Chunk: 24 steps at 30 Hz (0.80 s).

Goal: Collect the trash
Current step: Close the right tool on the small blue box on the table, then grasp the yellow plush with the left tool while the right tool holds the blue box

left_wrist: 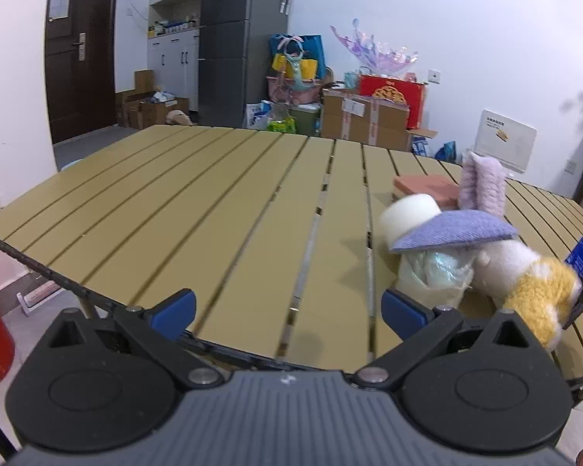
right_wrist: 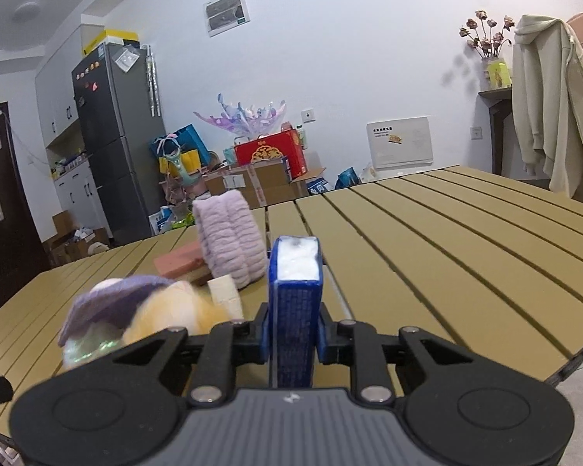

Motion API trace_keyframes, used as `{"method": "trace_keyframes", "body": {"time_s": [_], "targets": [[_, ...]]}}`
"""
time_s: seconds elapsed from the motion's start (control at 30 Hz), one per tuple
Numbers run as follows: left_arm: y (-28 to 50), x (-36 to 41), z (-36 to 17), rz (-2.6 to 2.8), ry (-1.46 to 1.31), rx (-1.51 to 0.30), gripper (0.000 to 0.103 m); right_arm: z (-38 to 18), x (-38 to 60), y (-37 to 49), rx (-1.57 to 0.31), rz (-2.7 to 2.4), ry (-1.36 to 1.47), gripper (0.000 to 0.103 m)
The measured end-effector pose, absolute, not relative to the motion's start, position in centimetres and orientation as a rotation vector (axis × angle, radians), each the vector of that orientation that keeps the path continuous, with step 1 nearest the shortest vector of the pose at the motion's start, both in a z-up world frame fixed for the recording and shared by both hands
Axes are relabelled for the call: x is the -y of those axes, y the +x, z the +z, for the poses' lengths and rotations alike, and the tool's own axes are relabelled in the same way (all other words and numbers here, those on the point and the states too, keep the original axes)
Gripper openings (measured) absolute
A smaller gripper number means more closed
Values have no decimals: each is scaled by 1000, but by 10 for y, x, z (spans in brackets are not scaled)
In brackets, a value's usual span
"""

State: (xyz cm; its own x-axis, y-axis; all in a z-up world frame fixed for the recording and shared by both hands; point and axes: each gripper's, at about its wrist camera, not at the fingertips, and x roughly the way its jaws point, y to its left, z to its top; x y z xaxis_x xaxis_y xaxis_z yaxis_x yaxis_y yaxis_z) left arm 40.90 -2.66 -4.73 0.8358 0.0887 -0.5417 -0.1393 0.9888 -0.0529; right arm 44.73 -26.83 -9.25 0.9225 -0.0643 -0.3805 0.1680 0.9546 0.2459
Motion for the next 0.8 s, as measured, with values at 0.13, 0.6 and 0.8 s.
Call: {"method": "trace_keyframes", "body": {"time_s": [0.13,0.6,0.8], "targets": [[406,39,-50,80,-98,-581,103,-92,275,443,-379,-128,280,21],[393,118,-40,-69,-97,-582,103,-83,310,413,-366,-128,274,21],[405,157,-42,-100,-70,-601,103,-80,333,402,-356,-136,281,21]]}}
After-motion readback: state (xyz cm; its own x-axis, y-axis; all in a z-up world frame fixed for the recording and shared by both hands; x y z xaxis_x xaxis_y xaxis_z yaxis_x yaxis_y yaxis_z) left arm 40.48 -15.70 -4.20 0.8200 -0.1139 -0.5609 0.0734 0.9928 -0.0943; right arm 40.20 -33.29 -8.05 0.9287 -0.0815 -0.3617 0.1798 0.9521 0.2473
